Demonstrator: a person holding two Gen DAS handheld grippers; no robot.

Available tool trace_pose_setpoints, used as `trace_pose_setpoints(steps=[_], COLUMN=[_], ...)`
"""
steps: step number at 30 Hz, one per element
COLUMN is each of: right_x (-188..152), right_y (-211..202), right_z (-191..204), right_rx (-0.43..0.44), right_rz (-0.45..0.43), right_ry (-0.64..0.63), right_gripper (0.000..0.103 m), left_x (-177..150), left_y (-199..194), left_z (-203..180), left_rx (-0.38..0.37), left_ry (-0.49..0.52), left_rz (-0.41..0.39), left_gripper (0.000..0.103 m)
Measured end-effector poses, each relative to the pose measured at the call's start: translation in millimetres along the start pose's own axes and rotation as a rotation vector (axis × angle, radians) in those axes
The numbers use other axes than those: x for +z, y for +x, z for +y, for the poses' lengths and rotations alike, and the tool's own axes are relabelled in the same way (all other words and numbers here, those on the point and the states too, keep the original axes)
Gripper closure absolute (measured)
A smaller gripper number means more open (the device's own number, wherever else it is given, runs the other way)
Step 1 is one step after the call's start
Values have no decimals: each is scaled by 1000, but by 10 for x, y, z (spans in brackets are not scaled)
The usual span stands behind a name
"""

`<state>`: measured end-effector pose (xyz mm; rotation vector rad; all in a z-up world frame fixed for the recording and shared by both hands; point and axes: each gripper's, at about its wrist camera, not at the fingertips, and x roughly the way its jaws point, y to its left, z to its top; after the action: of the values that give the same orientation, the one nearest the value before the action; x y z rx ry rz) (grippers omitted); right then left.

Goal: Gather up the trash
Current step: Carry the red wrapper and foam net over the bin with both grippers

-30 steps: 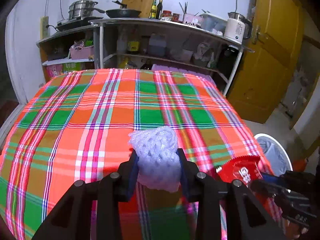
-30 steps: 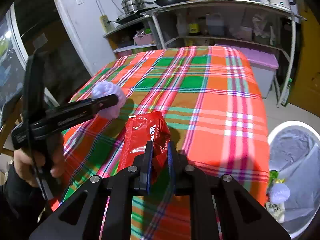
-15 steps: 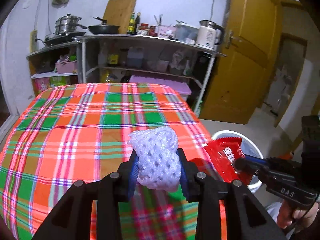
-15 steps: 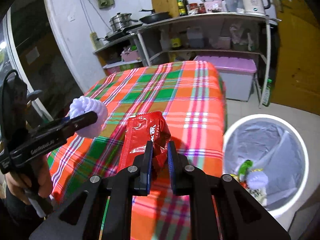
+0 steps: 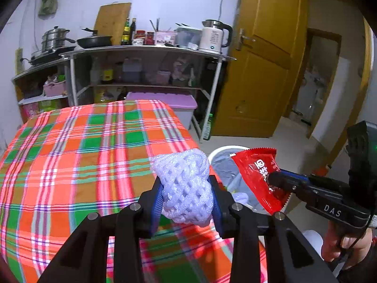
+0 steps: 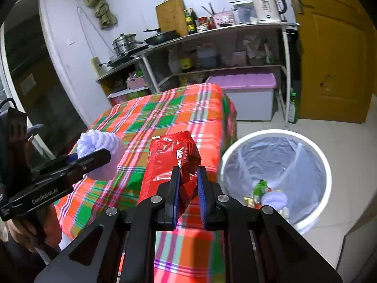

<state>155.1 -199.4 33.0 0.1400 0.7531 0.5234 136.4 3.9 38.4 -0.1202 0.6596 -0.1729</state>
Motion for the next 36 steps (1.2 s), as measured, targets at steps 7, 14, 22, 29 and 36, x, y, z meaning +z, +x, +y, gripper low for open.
trace_pose_setpoints(steps=[7,14,22,29,36], right_x=[-14,-24,-33,-42,-66], right_y=[-137,-205,-172,-102,0], right_z=[-263,-525,-759,-943,-1129], right_rx=[-44,-87,-123,-144,-160], right_rz=[-22,-31,-25,-13,9], right_ry=[47,87,126,151,177], right_gripper=[88,88,88,88,88], left_x=[31,59,96,126,99], left_y=[148,339,567,840,1078], left_z=[-302,-525,-688,-791,-841], left_rx=[-50,-95,-126,-145,-153], left_ry=[36,56,71,86,88], left_rz=[13,31,53,86,126], left_gripper=[67,67,67,66,66])
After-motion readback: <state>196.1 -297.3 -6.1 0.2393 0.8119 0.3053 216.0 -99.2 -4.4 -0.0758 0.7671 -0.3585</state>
